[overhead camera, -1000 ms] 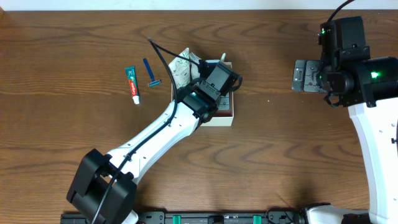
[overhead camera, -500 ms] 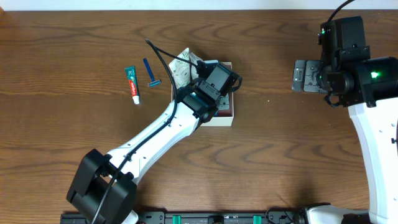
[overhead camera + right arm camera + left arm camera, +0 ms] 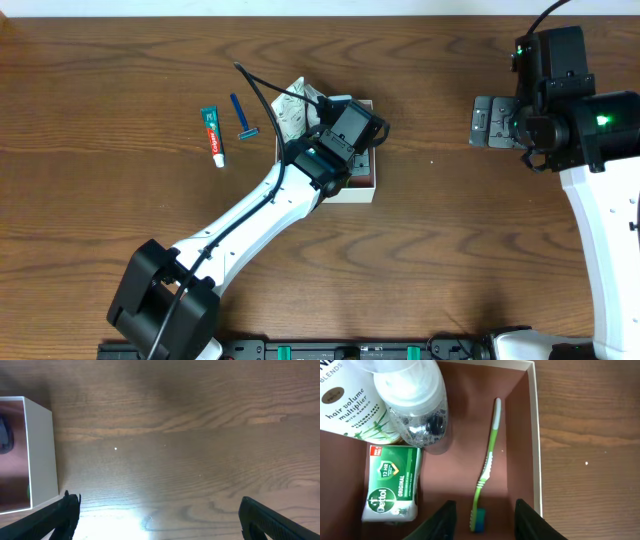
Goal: Pack container
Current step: 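Lower the toothbrush into the box's right side and release it, then move the left gripper to the Colgate toothpaste tube and grasp it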
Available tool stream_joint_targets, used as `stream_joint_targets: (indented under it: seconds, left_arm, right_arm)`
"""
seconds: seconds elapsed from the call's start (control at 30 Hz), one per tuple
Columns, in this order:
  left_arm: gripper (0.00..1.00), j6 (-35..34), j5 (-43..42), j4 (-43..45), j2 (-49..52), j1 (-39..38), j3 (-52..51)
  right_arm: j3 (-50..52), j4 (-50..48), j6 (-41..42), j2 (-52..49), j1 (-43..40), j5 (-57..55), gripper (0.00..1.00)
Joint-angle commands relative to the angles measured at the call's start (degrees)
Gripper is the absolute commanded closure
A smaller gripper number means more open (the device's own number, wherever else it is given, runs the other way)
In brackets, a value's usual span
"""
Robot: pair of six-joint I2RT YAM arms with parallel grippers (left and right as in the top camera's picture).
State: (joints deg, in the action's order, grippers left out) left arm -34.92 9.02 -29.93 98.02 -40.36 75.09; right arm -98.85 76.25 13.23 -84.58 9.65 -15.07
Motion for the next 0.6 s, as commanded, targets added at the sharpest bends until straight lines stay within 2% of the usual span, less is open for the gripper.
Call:
stream_joint_targets:
  seconds: [0.0, 0.1, 0.23, 0.4, 0.57]
  left_arm:
    - [0.61, 3.58, 0.48, -0.94, -4.02, -0.02, 0.72]
    - [0.60, 8.39, 1.09, -3.19, -10.14, 0.04, 1.25]
    - [0.49, 9.66, 7.65, -9.73, -19.63, 2.43, 1.33]
    - [0.45, 9.81, 11.63, -18.62, -26.49, 12.26, 1.33]
    - [0.43, 12.76, 11.43, -19.76, -24.22, 22.91, 1.18]
  right_arm:
    - [-0.66, 0.07, 0.90, 0.31, -0.22, -0.81, 0.01]
    - [-0.66, 0.07, 0.90, 0.31, -0.22, -0.81, 0.01]
    - [-0.66, 0.07, 0.87, 0.31, -0.22, -0.81, 0.01]
    - [-0.66, 0.04, 0.90, 0.31, -0.22, -0.81, 0.01]
    - [-0.66, 0.07, 0.90, 0.31, -0.22, -0.81, 0.01]
